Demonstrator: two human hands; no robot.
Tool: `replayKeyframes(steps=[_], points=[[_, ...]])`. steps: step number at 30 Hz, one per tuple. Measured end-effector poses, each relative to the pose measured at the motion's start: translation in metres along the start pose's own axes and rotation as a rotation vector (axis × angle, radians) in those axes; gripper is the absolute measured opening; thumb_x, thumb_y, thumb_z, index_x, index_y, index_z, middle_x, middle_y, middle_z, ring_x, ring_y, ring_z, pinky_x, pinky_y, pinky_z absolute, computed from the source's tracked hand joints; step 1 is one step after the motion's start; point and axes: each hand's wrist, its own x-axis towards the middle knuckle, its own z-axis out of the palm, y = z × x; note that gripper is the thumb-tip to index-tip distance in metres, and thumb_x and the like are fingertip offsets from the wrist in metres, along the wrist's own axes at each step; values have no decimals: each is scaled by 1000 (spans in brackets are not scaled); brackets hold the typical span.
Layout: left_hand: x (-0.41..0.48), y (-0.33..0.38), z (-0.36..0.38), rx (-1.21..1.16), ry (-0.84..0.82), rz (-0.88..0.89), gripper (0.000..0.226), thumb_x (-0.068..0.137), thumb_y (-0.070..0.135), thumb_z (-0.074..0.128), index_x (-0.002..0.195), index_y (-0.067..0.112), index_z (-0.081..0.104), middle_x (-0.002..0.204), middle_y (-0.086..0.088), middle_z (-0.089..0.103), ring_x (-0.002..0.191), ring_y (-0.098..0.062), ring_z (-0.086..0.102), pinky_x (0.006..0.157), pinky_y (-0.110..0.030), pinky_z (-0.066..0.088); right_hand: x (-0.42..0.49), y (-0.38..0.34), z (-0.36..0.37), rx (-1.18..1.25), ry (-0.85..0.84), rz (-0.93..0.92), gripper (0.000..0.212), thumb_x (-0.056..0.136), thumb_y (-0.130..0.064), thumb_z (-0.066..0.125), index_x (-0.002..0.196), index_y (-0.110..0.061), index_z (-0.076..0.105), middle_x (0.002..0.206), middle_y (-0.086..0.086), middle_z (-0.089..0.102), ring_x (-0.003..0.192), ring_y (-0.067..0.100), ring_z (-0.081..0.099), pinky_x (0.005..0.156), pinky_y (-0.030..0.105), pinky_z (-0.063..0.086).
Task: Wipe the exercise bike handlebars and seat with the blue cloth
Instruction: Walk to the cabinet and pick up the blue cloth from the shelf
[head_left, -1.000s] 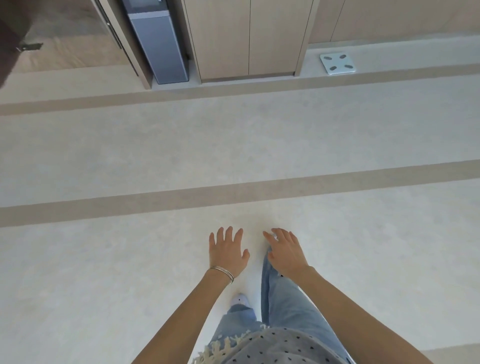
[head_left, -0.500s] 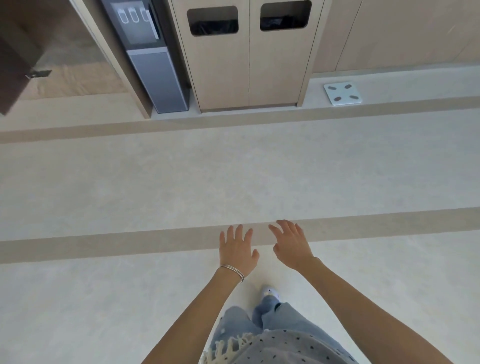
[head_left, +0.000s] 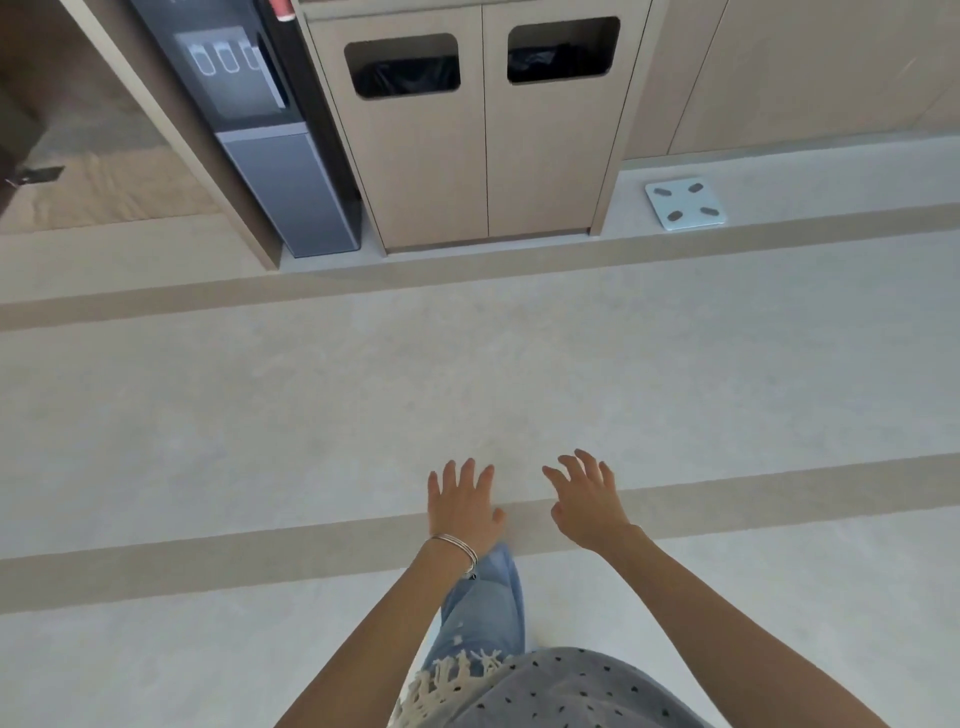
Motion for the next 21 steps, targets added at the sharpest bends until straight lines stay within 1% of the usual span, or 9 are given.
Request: replayKeyframes(steps=[5, 8, 13, 21], points=[[78, -18, -62, -46, 44, 25, 61, 94, 46, 37, 147, 25, 16, 157, -4, 15, 145, -30, 8, 117, -50, 8, 83, 0, -62, -37, 54, 10, 54, 92, -25, 44, 143, -22, 27, 152, 2, 24, 143, 22, 10, 114, 46, 13], [119, -34, -98, -30, 87, 58, 60, 94, 46, 36, 147, 24, 17, 157, -5, 16, 145, -31, 9, 117, -51, 8, 132, -2, -98, -45, 100, 14, 54, 92, -26, 44, 144, -23, 27, 152, 2, 24, 143, 21, 11, 114, 45, 13], [171, -53, -130, -28, 96, 42, 60, 93, 46, 38, 146, 24, 19, 156, -6, 18, 144, -32, 10, 117, -50, 9, 181, -5, -127, 1, 117, 37, 53, 92, -25, 45, 142, -24, 30, 151, 2, 27, 141, 20, 15, 114, 45, 16], [250, -48, -152, -36, 64, 15, 59, 93, 44, 39, 145, 24, 20, 155, -6, 20, 143, -32, 12, 116, -50, 11, 259, 24, -145, 23, 20, 5, 54, 92, -26, 44, 143, -26, 27, 153, 1, 24, 141, 18, 17, 114, 44, 16]])
